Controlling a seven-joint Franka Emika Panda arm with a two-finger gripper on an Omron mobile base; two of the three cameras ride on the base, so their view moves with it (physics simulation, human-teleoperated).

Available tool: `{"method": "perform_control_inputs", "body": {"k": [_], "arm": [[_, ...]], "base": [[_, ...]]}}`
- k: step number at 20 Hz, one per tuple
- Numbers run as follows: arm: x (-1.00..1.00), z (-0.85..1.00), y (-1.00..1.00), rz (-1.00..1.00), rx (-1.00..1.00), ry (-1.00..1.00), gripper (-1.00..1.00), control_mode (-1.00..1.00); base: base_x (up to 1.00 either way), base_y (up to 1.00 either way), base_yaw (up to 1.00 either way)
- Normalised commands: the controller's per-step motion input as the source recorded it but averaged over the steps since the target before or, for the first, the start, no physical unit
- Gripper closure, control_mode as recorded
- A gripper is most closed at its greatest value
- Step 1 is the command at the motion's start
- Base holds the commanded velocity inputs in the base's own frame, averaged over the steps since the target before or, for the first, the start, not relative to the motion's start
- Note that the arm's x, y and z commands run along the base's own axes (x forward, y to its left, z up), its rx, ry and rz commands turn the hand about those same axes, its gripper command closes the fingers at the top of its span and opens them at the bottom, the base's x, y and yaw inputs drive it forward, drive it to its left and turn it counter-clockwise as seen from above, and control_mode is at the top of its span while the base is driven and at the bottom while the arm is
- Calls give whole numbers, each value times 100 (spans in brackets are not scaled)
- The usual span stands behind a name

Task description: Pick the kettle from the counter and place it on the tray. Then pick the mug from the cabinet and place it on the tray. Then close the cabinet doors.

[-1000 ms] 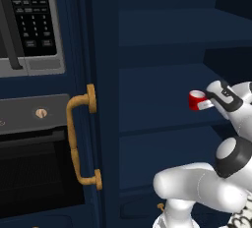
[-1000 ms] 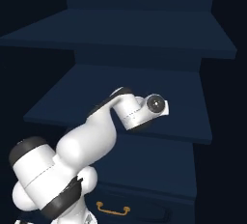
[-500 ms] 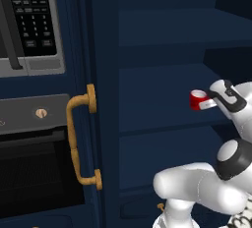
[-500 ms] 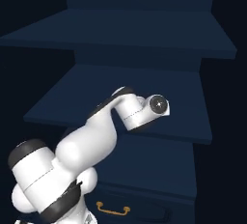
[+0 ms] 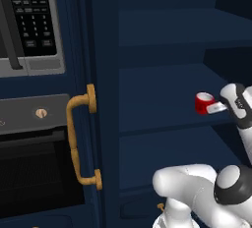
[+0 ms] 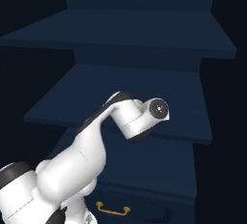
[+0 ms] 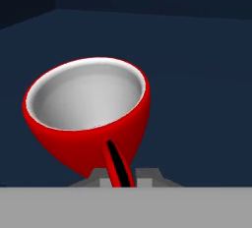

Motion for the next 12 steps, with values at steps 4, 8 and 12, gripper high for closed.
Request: {"method": "perform_control_inputs", "body": {"k": [4,8,12], "arm": [[-51,16,53,-3,0,0,100,-100],[-36,49,41,0,0,-6,100,-100],[-37,34,46,-4,0,0,100,-100]], "base": [[0,0,0],[0,0,0],[0,0,0]]}}
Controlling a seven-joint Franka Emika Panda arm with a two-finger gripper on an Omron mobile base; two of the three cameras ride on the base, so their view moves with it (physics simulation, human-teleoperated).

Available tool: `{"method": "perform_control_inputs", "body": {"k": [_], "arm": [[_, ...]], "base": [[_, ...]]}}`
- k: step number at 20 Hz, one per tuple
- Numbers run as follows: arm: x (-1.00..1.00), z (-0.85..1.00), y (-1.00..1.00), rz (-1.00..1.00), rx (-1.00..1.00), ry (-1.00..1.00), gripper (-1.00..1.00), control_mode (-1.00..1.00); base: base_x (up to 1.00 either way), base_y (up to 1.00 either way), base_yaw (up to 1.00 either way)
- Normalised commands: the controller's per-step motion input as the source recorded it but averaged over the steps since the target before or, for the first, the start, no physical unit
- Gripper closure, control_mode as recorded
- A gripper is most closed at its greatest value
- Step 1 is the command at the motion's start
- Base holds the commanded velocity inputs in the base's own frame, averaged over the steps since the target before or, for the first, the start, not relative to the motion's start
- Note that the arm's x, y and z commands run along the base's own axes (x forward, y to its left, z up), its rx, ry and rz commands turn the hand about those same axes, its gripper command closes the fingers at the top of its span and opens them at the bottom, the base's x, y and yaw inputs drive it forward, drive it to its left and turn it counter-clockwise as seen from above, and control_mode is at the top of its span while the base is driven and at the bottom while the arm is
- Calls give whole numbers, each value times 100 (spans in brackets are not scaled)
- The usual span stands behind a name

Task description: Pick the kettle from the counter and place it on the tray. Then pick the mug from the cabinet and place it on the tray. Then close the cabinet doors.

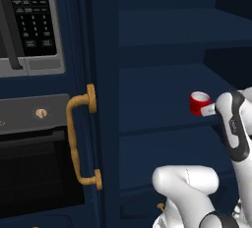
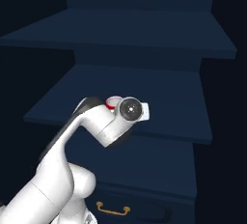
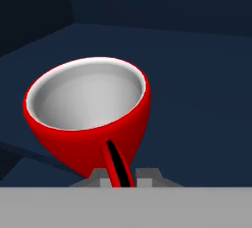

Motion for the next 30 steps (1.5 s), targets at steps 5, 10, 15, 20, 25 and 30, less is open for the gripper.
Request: {"method": "perform_control_inputs", "body": {"k": [5,10,15,20,25,30], "arm": [[-38,27,34,-2,0,0,100,-100],[-36,26,28,0,0,0,100,-100],[-25,13,21,0,0,0,100,-100],[0,0,0,0,0,0,100,-100],[0,0,0,0,0,0,100,100],[0,0,0,0,0,0,100,100]], "base": [[0,0,0],[0,0,0],[0,0,0],[0,0,0],[-44,-1,0],[-59,-1,0]]}}
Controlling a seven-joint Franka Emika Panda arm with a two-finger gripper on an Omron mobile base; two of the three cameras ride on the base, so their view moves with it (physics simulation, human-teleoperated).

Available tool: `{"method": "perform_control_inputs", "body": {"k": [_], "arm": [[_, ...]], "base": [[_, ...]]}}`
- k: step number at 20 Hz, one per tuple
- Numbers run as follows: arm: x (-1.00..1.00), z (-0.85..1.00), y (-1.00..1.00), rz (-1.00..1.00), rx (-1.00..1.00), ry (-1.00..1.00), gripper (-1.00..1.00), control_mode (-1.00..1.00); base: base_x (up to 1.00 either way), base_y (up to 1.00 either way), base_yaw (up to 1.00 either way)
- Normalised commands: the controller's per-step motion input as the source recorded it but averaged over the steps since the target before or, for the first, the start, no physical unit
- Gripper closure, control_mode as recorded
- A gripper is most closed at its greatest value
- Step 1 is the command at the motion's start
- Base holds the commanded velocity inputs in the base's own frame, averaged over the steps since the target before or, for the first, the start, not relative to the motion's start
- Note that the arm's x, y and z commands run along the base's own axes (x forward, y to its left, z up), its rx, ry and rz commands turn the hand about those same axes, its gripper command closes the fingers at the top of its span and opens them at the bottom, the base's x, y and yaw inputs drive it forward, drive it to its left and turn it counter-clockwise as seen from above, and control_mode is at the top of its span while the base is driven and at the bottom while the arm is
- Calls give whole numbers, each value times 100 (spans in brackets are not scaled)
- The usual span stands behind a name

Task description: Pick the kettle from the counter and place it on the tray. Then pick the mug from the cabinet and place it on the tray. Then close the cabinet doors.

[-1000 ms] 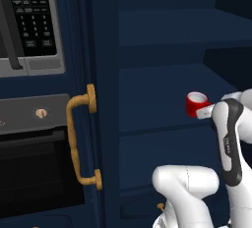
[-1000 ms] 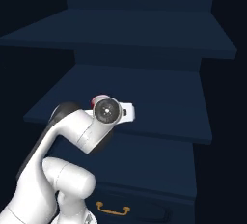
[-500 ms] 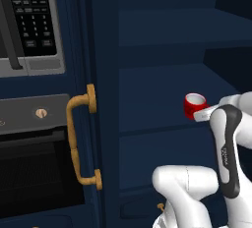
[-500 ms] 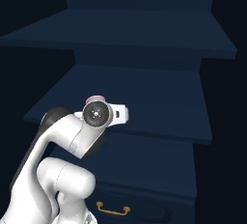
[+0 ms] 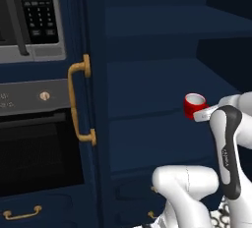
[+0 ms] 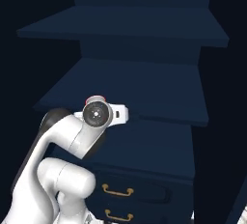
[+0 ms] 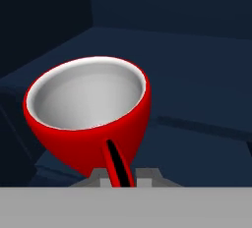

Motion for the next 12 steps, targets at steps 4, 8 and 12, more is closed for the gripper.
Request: {"method": "perform_control_inputs", "body": {"k": [4,8,12], "arm": [[0,0,0,0,0,0,100,100],[0,0,0,0,0,0,100,100],[0,0,0,0,0,0,100,100]], "base": [[-61,0,0],[-68,0,0],[-66,0,0]]}}
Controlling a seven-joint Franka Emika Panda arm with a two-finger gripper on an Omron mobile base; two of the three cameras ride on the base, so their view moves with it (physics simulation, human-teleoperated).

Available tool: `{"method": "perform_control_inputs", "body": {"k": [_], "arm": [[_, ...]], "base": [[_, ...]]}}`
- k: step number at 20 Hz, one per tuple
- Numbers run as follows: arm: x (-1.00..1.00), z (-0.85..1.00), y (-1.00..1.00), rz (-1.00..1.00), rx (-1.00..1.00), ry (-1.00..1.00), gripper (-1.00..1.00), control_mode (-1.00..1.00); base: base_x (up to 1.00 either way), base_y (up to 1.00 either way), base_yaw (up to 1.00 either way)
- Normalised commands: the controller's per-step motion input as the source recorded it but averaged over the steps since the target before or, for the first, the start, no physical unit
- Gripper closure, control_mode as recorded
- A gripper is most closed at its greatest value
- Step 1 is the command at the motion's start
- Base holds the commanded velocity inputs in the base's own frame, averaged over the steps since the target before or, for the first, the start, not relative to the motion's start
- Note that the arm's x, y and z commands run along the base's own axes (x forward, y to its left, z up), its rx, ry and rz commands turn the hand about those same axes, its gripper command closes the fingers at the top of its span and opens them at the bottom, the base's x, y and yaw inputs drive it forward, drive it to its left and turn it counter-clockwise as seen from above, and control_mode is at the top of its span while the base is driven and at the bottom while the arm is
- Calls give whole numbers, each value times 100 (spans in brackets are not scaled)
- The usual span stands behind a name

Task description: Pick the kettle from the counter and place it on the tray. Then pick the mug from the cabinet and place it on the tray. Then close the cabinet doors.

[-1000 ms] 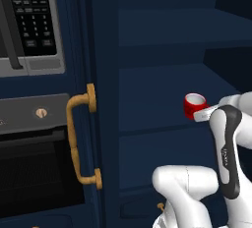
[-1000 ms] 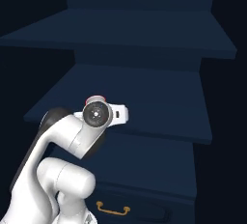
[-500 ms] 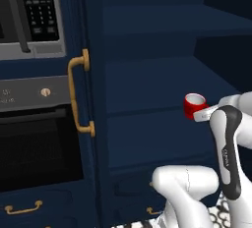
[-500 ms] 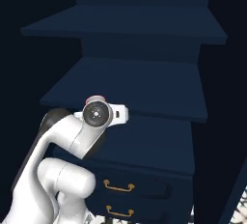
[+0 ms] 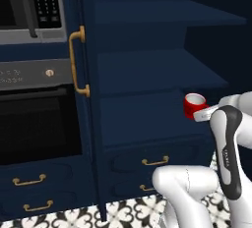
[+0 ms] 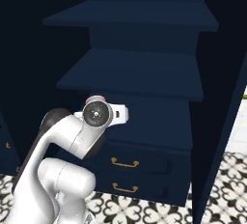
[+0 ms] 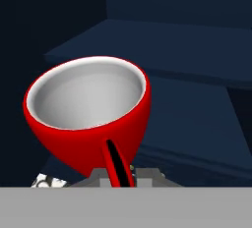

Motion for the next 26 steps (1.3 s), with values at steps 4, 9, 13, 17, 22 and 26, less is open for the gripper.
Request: {"method": "perform_control_inputs", "body": {"k": [4,9,13,17,22,26], "arm": [[0,0,0,0,0,0,100,100],[0,0,0,0,0,0,100,100],[0,0,0,0,0,0,100,100],[0,0,0,0,0,0,100,100],[0,0,0,0,0,0,100,100],[0,0,0,0,0,0,100,100]], "base": [[-50,0,1],[-16,-2,43],[-23,-8,92],[-39,-21,100],[-41,-19,100],[-35,-7,100]]}}
